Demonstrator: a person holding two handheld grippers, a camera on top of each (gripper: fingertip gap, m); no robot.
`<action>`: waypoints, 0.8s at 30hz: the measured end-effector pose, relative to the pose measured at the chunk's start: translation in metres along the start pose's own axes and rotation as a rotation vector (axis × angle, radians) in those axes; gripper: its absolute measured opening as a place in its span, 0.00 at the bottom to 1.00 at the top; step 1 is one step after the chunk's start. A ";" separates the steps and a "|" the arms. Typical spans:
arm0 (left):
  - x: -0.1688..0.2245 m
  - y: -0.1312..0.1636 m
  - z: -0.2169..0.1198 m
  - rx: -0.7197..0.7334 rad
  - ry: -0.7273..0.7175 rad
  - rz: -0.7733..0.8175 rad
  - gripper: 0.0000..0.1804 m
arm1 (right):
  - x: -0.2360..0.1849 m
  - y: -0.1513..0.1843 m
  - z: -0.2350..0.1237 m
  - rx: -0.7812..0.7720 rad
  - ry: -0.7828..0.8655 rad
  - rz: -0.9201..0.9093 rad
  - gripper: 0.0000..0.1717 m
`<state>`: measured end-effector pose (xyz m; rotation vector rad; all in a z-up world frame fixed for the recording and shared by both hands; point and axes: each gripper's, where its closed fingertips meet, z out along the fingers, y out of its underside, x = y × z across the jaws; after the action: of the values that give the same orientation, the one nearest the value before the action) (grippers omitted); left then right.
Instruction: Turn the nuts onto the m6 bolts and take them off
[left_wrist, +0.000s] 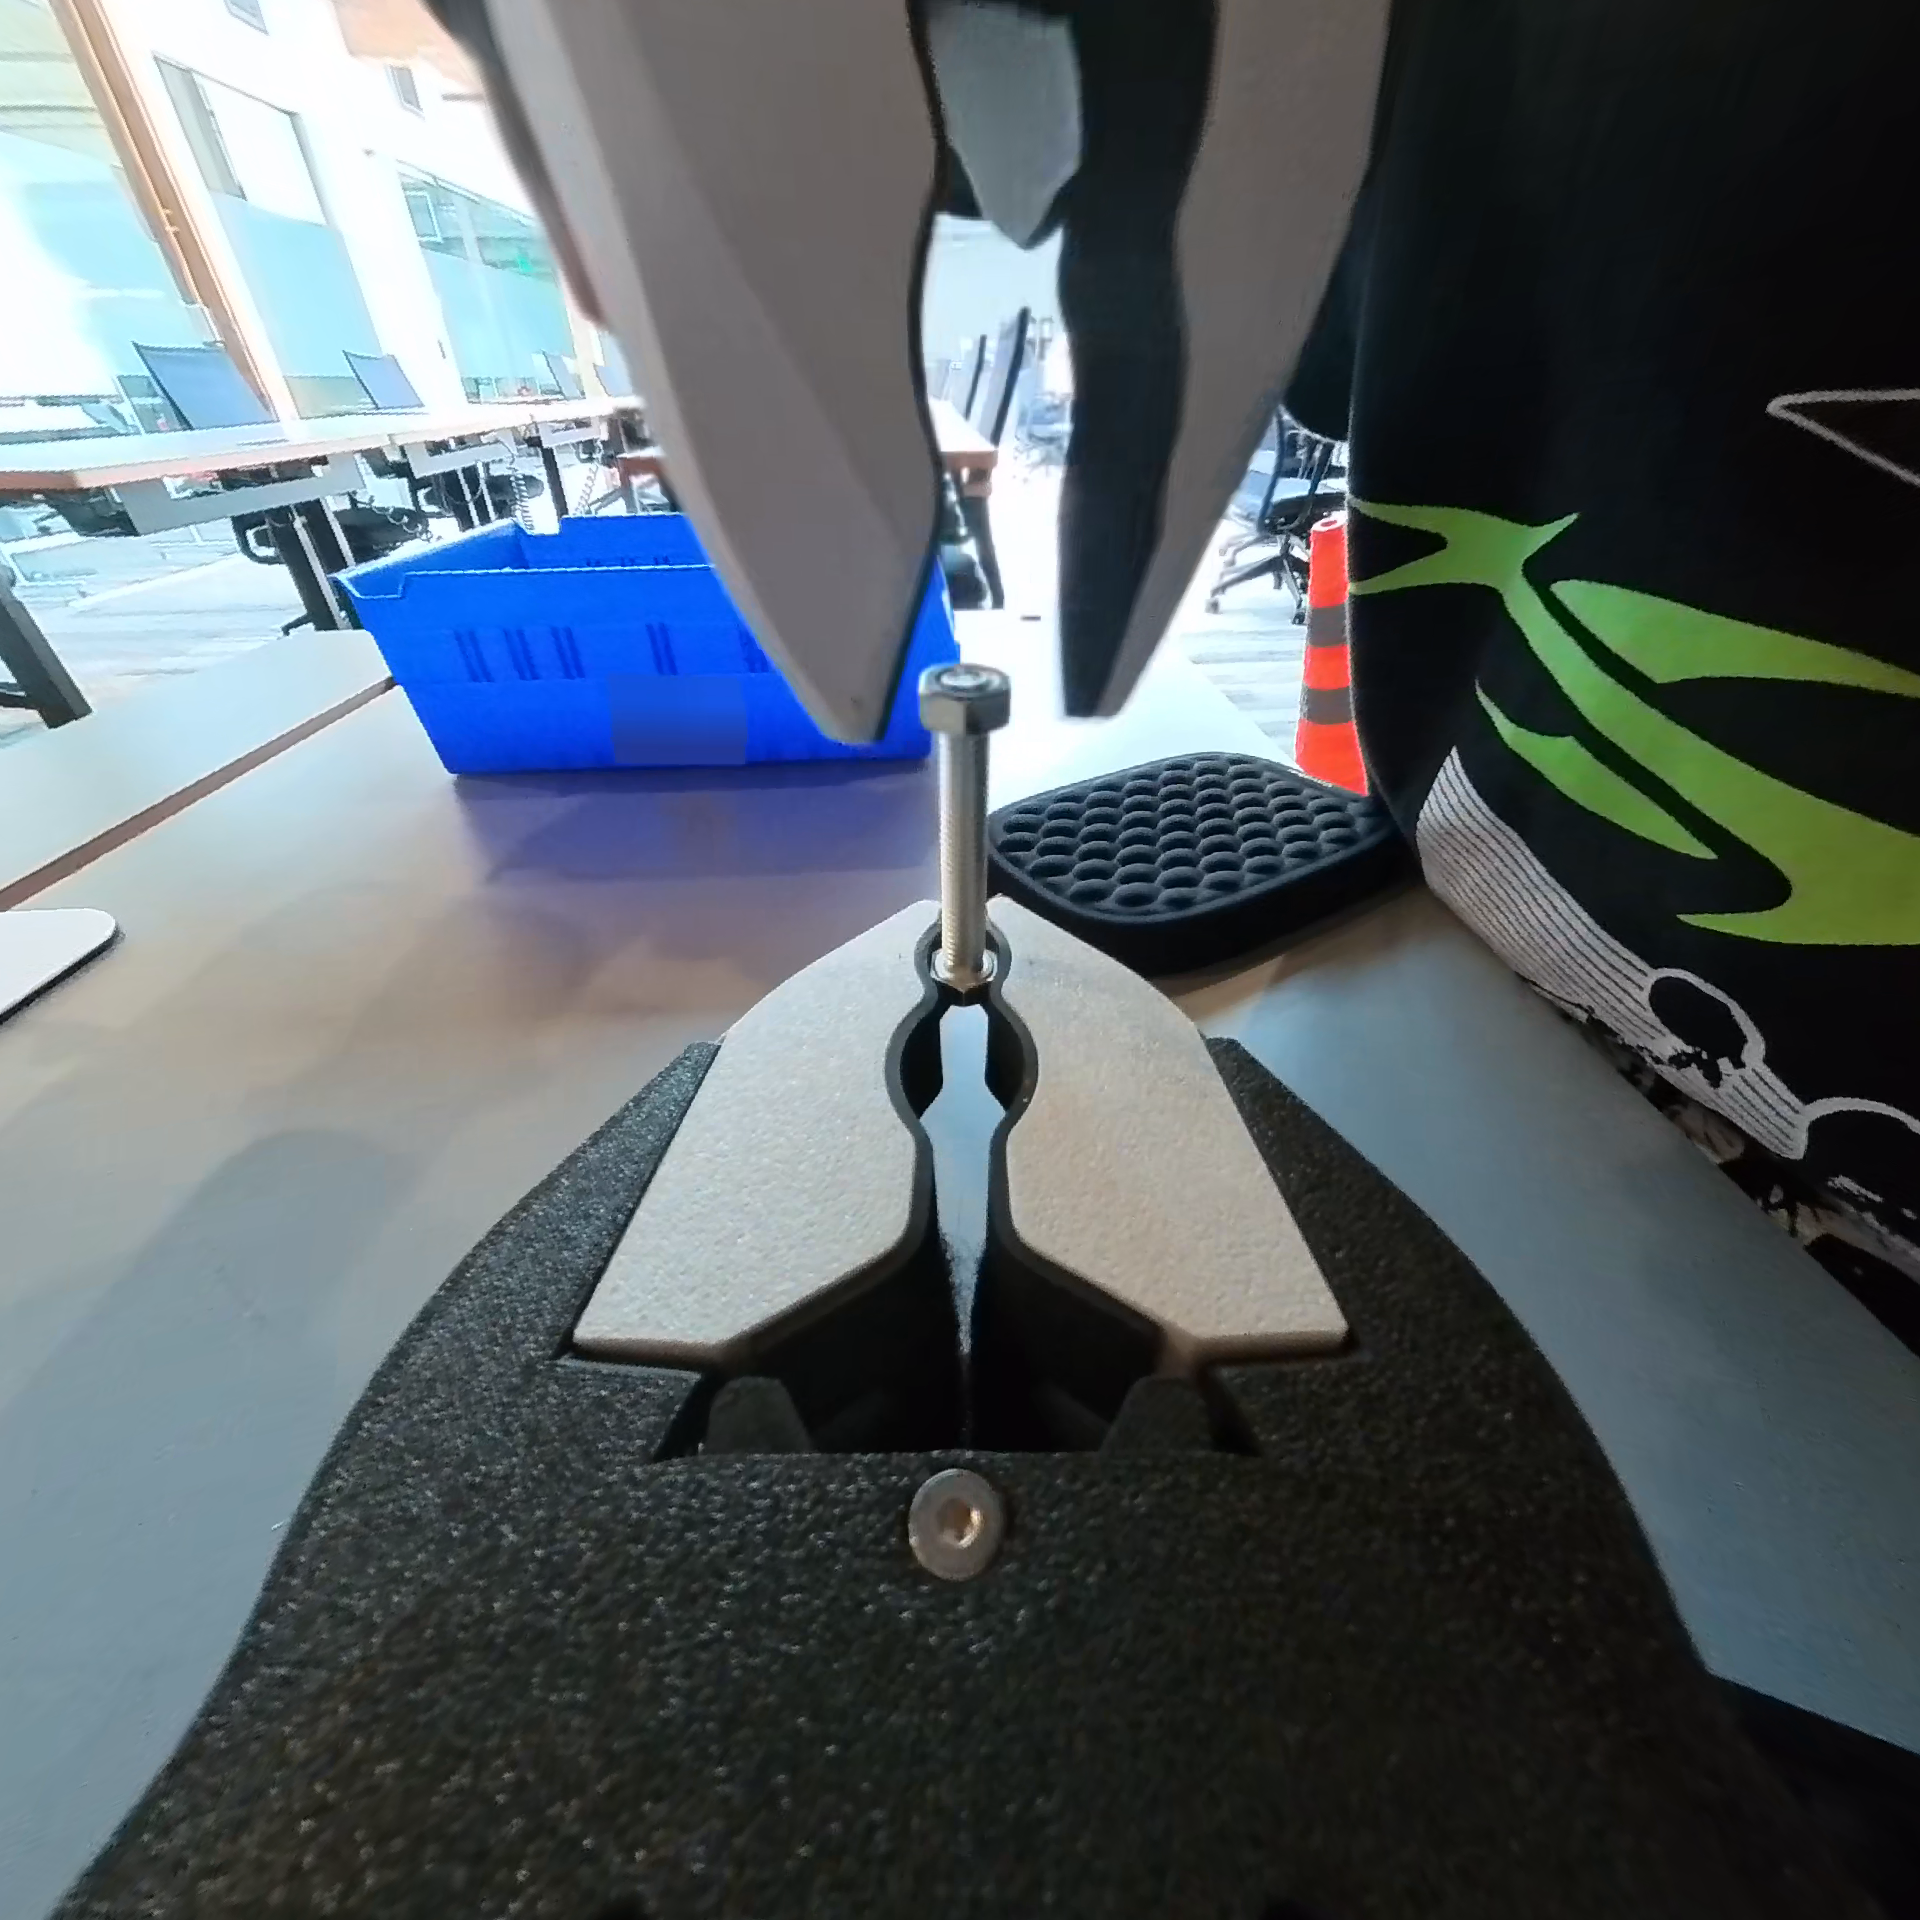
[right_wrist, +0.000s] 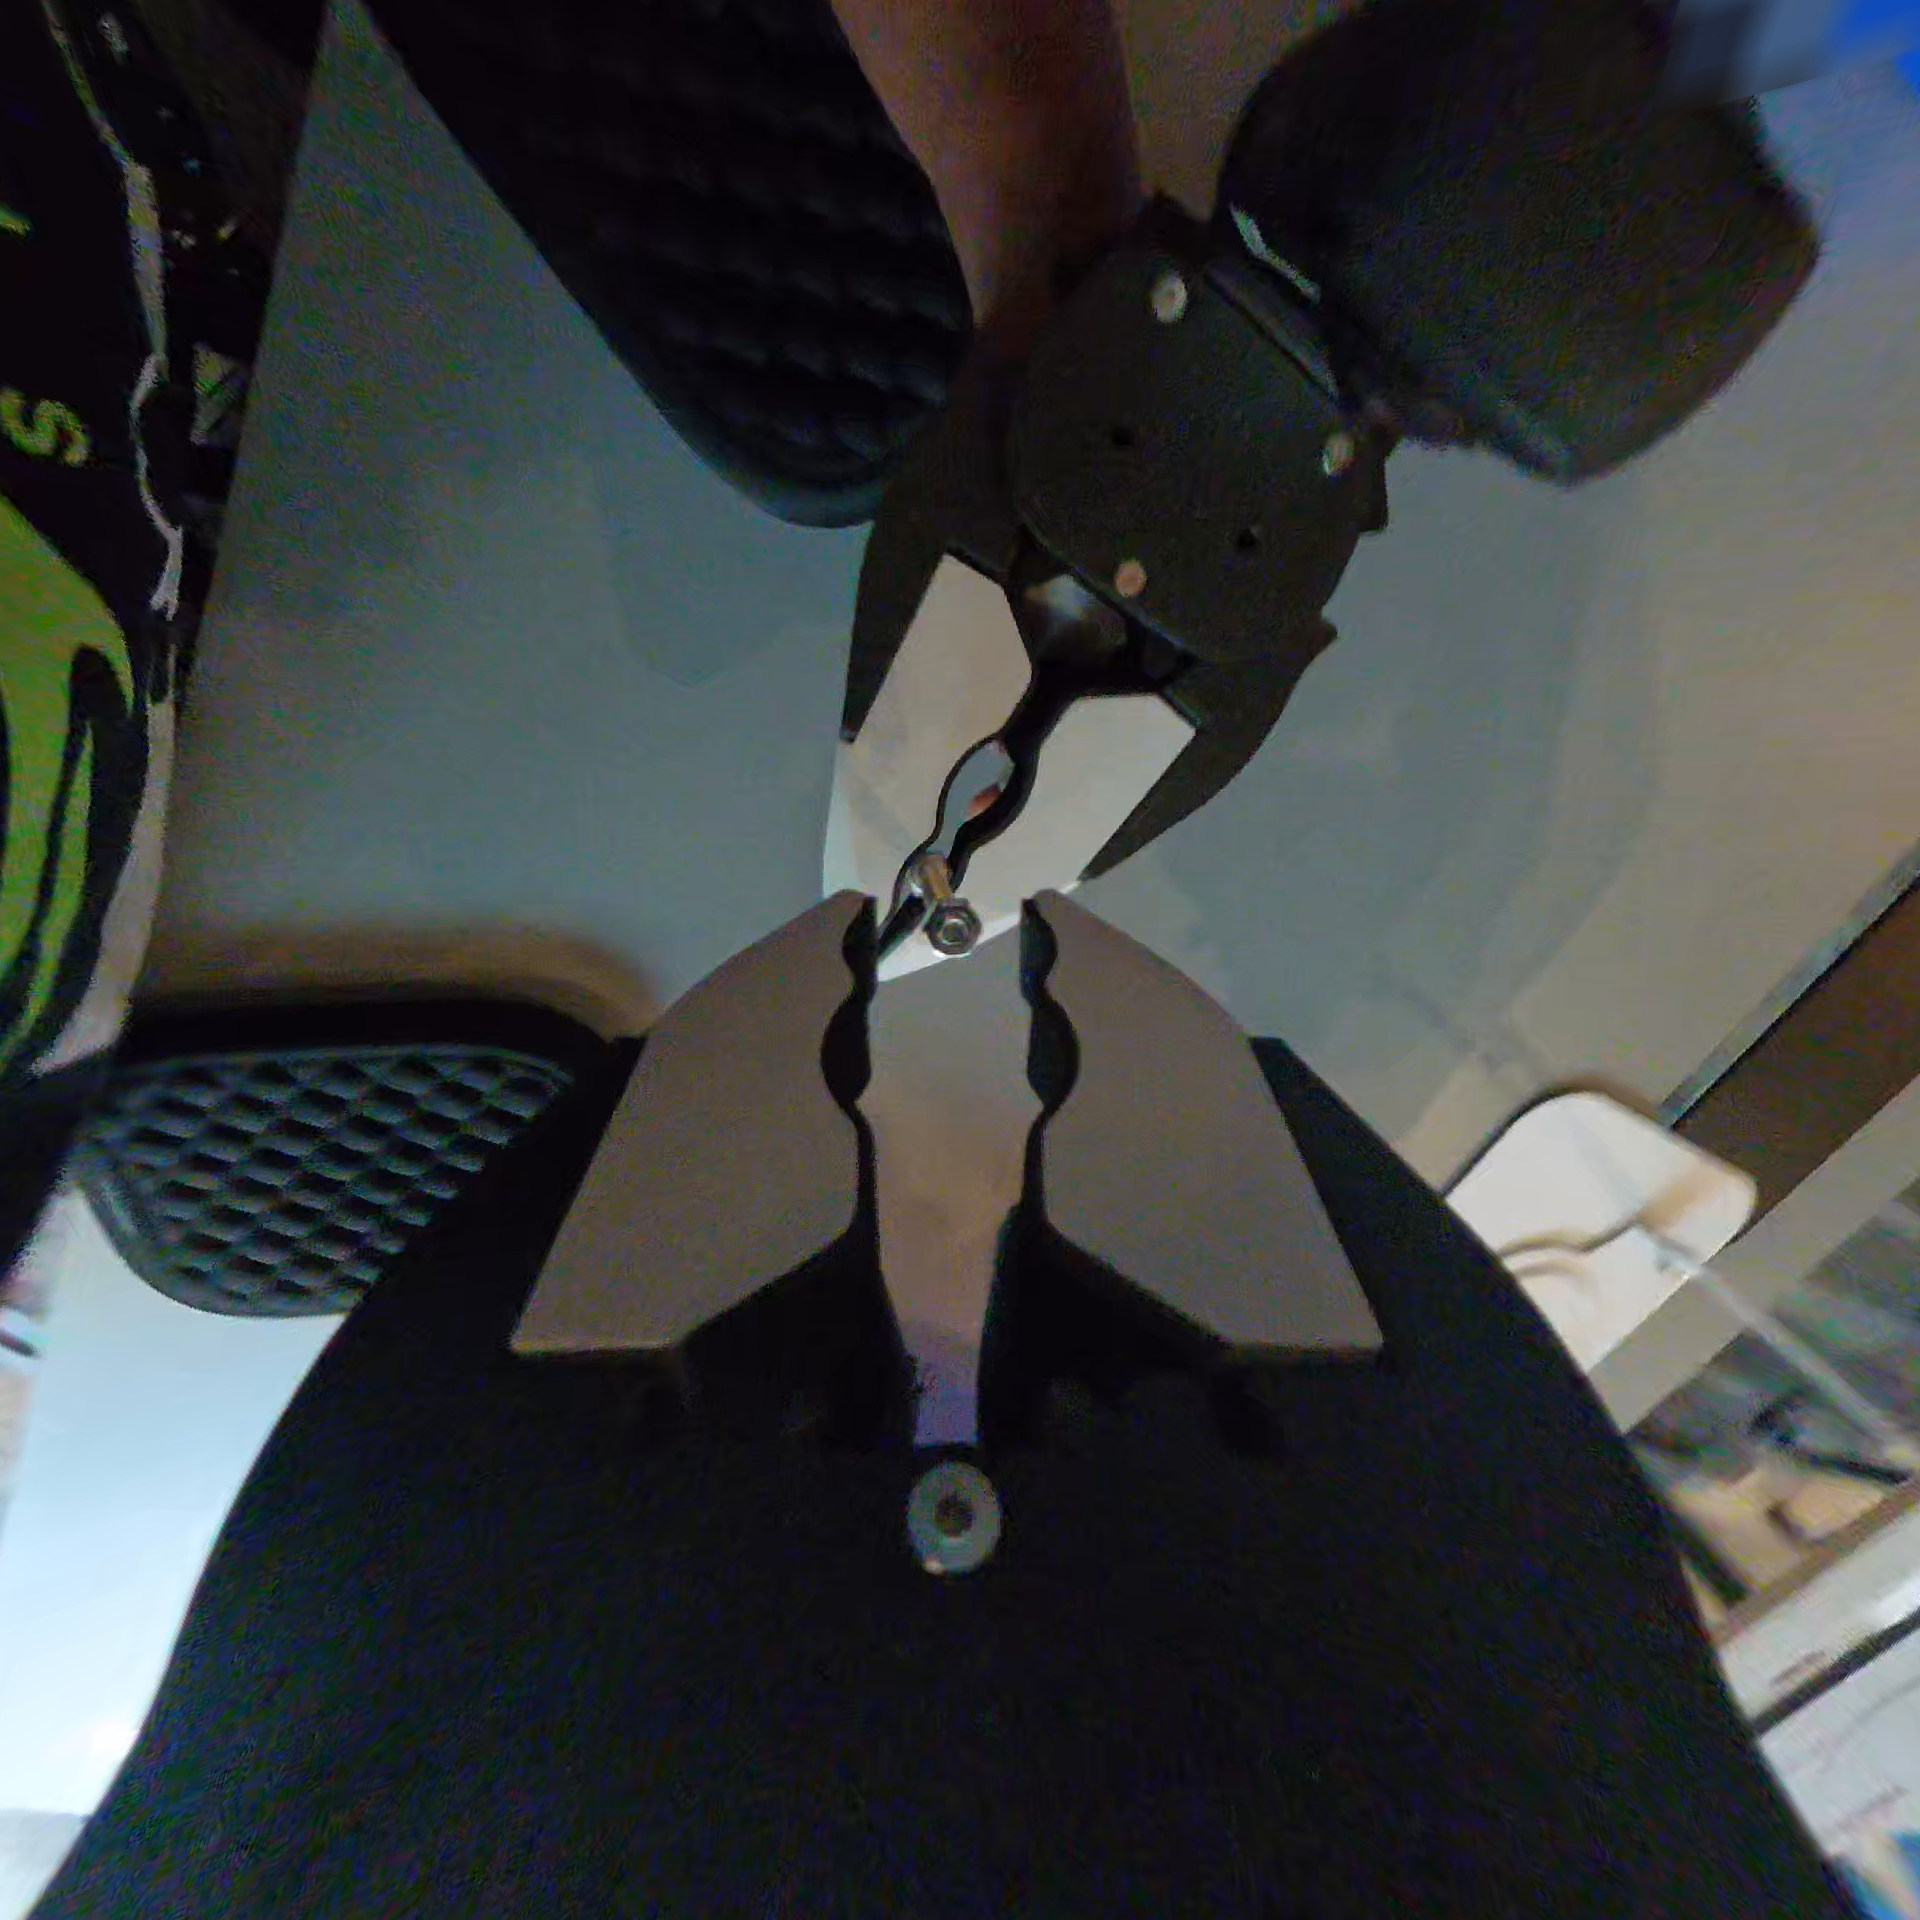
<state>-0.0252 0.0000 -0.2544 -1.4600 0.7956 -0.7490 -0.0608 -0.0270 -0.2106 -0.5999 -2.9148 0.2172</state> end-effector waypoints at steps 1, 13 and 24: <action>0.000 0.000 0.000 -0.001 0.002 0.001 0.01 | 0.001 -0.003 -0.002 0.016 -0.001 -0.071 0.17; 0.002 0.000 -0.001 0.003 0.014 -0.001 0.01 | 0.002 0.004 0.005 -0.004 -0.133 -0.773 0.06; 0.001 0.000 -0.001 0.002 0.002 0.000 0.01 | 0.003 0.004 0.006 0.006 0.017 -0.157 0.06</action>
<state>-0.0252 -0.0008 -0.2541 -1.4581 0.7963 -0.7513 -0.0634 -0.0230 -0.2170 -0.3681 -2.9252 0.2003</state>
